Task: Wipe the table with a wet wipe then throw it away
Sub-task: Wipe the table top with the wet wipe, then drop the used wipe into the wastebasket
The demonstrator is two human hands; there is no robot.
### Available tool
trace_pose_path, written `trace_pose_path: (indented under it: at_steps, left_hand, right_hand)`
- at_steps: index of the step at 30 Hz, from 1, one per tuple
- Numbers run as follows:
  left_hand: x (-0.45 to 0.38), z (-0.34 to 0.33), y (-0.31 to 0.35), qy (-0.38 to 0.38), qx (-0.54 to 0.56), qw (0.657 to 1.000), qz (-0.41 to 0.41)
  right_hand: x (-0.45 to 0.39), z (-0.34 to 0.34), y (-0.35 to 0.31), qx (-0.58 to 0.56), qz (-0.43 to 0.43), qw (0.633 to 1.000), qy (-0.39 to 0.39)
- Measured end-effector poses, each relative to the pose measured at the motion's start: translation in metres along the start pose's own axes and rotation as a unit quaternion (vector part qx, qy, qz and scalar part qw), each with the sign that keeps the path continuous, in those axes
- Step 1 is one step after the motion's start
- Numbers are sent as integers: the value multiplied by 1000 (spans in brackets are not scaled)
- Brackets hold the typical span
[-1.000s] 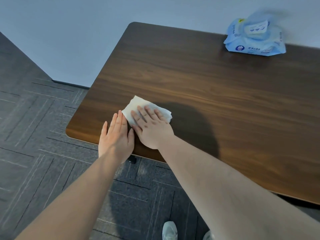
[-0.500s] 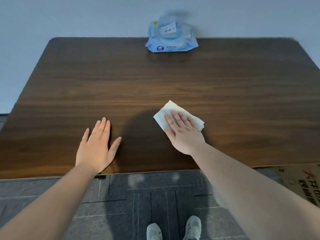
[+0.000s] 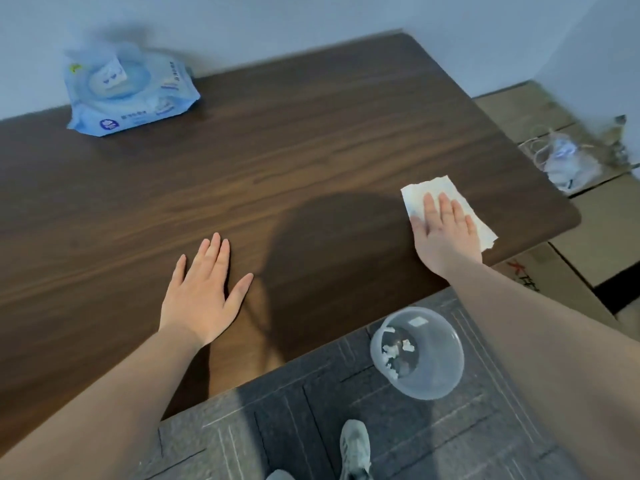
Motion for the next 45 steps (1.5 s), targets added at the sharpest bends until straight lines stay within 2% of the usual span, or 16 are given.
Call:
trace_pose_path:
  at_steps: [4, 9, 19, 27, 31, 34, 38, 41, 43, 45]
  left_hand:
    - [-24, 2, 50, 3, -5, 1000, -28]
    - [-42, 3, 99, 6, 0, 998, -65]
    - [-51, -3, 120, 20, -3, 997, -78]
    - [-50, 0, 132, -5, -18, 996, -87]
    - [-44, 10, 181, -20, 12, 984, -174]
    - [-39, 8, 229, -15, -10, 973, -228]
    - [-36, -1, 280, -25, -20, 963, -269]
    - [-35, -11, 308, -28, -26, 952, -305]
    - [-35, -18, 326, -29, -32, 945, -325]
    - [-37, -24, 343, -22, -31, 942, -335]
  right_hand:
    - [-12, 9, 60, -17, -59, 998, 10]
    - [-20, 16, 100, -30, -103, 994, 18]
    - [-21, 17, 100, -30, -105, 994, 25]
    - [18, 3, 79, -9, 31, 999, 29]
    - [49, -11, 81, -21, 85, 995, 41]
    - [73, -13, 83, -55, 117, 988, 84]
    - [102, -11, 79, -45, 161, 968, 186]
    - [119, -31, 86, -156, 125, 956, 214]
    - [130, -59, 103, -205, 60, 963, 164]
    - [138, -98, 125, -228, -7, 970, 82]
Point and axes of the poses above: each hand's wrist, its own x-axis away from the middle knuckle, its own z-axis out of the back of the hand, y = z × x, the point moved 3 cm from there along -x, towards the middle knuckle, and after that the axes turned 9 degrees about z, right-handed, at the moved point
